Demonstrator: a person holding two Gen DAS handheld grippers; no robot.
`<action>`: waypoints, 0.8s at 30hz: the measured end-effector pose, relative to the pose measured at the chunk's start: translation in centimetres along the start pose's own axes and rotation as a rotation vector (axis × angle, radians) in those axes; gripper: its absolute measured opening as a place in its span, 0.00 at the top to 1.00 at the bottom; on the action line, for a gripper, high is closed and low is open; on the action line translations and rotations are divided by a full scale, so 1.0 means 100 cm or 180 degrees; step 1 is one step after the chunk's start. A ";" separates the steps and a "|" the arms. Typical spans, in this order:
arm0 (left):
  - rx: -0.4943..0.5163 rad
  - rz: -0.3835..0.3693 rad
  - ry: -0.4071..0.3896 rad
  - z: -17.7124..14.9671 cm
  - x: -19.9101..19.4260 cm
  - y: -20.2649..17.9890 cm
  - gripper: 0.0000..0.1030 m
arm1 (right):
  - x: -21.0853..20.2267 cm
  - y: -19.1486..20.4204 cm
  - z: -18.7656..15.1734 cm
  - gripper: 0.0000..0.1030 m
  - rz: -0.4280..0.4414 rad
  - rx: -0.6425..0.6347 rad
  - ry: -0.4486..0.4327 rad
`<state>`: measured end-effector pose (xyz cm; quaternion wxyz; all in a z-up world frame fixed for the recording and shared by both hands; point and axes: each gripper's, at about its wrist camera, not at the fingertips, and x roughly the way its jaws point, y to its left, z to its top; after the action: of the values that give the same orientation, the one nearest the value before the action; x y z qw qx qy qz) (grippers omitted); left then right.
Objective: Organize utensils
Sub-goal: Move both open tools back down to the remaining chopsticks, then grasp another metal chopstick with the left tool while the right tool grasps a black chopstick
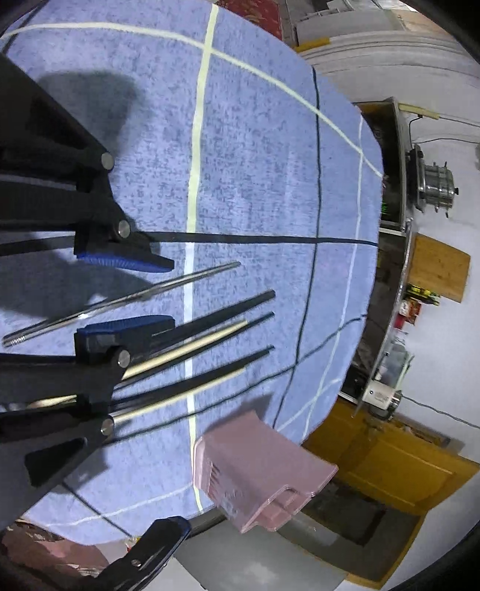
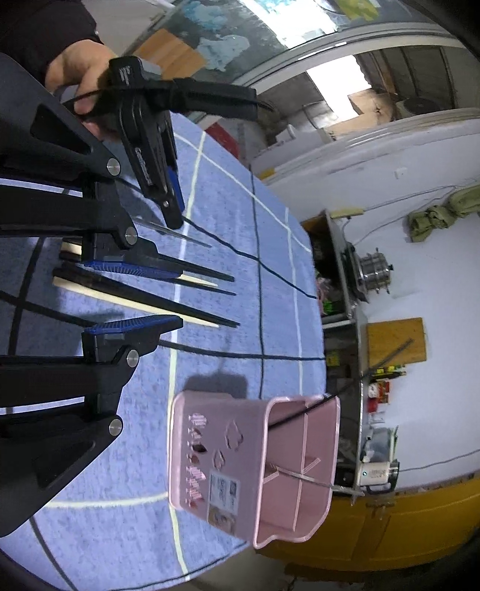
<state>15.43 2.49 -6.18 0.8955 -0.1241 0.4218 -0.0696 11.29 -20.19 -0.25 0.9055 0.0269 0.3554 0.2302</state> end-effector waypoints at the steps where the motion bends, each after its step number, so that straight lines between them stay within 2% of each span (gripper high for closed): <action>1: -0.0007 0.0009 0.0026 0.000 0.004 0.001 0.77 | 0.006 0.001 0.000 0.81 0.0000 -0.0013 0.0038; 6: 0.0021 0.0070 0.0058 0.003 0.016 0.000 0.82 | 0.036 0.003 0.003 0.87 0.0035 -0.0029 0.0192; 9: 0.0110 0.0153 0.0063 0.005 0.018 -0.001 0.90 | 0.056 0.006 0.006 0.88 0.0052 -0.0058 0.0291; 18: 0.0062 0.0196 0.0056 0.005 0.010 0.020 0.90 | 0.117 0.007 0.015 0.89 0.0069 -0.0075 0.0630; 24: 0.0019 0.0153 0.0067 0.006 0.008 0.027 0.91 | 0.134 0.007 0.017 0.89 0.0063 -0.0080 0.0742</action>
<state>16.41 4.99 -7.15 0.8928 -0.1105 0.4338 -0.0506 20.72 -13.59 -7.26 0.8560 -0.0079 0.4551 0.2451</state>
